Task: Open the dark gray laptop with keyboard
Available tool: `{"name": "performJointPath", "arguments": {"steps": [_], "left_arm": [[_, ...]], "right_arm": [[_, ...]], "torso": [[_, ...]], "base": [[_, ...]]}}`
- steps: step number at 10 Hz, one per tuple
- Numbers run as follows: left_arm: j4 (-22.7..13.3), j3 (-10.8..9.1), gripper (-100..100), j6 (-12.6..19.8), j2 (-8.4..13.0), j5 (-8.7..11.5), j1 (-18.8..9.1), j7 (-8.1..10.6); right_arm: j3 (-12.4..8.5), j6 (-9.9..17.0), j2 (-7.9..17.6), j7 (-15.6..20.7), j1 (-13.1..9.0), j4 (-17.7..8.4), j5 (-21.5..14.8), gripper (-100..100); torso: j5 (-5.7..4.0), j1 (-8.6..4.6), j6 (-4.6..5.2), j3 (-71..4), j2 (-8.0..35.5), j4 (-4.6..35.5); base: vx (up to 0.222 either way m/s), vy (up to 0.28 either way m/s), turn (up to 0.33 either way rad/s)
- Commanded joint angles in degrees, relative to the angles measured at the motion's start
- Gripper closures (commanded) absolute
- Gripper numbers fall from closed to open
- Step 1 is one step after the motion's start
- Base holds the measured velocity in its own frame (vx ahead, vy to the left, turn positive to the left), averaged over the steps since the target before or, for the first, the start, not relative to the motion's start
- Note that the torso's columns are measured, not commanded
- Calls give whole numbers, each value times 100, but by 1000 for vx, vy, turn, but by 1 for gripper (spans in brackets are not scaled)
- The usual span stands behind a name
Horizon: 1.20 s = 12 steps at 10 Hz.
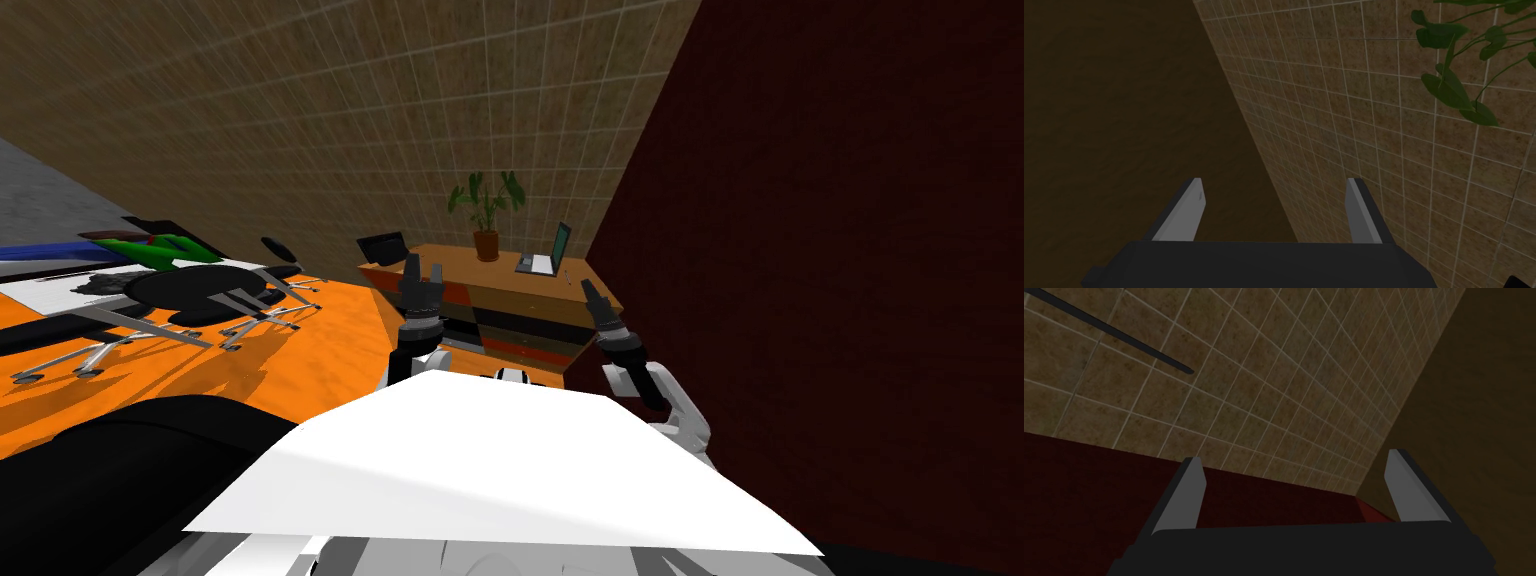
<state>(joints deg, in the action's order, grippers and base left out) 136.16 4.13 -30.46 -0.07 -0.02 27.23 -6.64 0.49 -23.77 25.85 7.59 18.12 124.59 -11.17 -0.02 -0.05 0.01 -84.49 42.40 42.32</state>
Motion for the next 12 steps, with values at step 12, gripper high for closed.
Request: {"name": "performJointPath", "arguments": {"steps": [12], "left_arm": [[0,0,0,0,0,0,0,0]], "right_arm": [[-102,375,2185,1256,-960,-1381,-648,-100]], "torso": [[1,0,0,-8,-11,-4]], "base": [[55,78,-6]]}}
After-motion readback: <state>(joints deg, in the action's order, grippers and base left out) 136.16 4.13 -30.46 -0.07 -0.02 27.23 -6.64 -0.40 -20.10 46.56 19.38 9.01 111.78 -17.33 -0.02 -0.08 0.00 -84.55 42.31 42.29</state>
